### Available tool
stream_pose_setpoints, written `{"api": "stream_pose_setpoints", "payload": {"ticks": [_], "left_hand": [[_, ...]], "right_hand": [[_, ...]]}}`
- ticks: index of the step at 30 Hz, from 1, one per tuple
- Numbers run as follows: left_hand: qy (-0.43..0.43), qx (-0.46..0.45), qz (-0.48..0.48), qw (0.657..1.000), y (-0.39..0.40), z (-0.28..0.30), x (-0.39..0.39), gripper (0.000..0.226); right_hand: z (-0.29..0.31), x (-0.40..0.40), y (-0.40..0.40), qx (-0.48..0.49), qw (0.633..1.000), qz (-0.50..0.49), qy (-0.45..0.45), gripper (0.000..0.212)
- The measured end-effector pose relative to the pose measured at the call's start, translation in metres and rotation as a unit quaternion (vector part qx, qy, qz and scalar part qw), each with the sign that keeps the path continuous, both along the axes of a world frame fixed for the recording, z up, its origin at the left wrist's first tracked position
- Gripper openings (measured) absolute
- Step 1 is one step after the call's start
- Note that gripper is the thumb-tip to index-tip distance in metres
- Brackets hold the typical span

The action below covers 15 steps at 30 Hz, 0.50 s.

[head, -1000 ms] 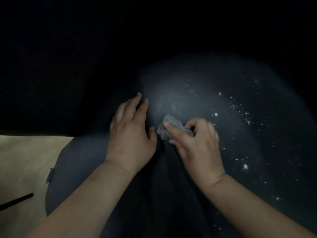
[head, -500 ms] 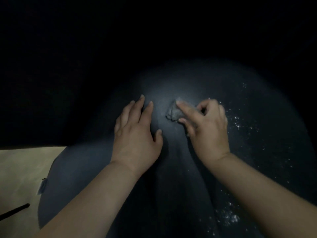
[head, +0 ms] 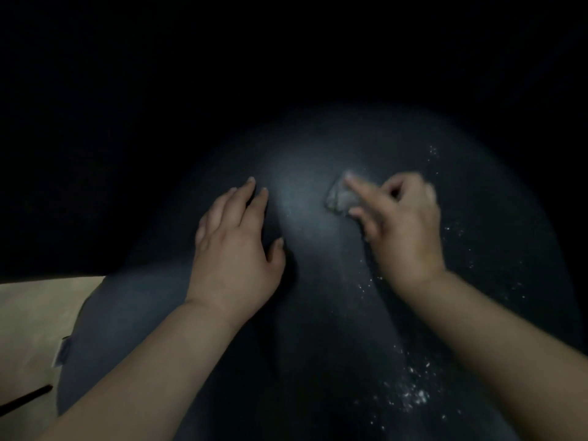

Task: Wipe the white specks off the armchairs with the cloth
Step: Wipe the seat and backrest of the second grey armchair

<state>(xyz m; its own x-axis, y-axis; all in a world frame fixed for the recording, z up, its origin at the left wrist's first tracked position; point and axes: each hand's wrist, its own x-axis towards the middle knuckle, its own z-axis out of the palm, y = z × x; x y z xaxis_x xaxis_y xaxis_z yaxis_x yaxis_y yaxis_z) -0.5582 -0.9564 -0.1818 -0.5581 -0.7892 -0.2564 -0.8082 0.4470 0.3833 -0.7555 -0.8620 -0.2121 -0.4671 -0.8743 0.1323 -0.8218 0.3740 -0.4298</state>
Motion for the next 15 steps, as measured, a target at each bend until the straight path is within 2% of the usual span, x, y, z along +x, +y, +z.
{"api": "stream_pose_setpoints", "payload": {"ticks": [4, 6, 8, 11, 15], "left_hand": [[-0.003, -0.001, 0.000, 1.000, 0.001, 0.000, -0.004, 0.071], [-0.005, 0.001, -0.001, 1.000, 0.004, 0.001, -0.008, 0.072], [-0.009, 0.001, -0.003, 1.000, 0.007, 0.002, -0.009, 0.073], [-0.015, -0.002, -0.009, 1.000, 0.008, 0.003, -0.007, 0.073], [-0.020, -0.012, -0.018, 1.000, 0.008, 0.002, -0.007, 0.072]], "right_hand": [[-0.004, -0.014, -0.031, -0.042, 0.990, -0.129, -0.048, 0.042], [0.000, 0.015, -0.015, -0.040, 0.993, -0.100, -0.045, 0.048], [0.005, 0.045, 0.020, -0.014, 0.999, -0.031, -0.037, 0.049], [0.009, 0.042, 0.046, 0.003, 0.999, 0.023, -0.033, 0.043], [0.001, 0.000, 0.007, -0.016, 0.996, -0.089, -0.019, 0.040]]}}
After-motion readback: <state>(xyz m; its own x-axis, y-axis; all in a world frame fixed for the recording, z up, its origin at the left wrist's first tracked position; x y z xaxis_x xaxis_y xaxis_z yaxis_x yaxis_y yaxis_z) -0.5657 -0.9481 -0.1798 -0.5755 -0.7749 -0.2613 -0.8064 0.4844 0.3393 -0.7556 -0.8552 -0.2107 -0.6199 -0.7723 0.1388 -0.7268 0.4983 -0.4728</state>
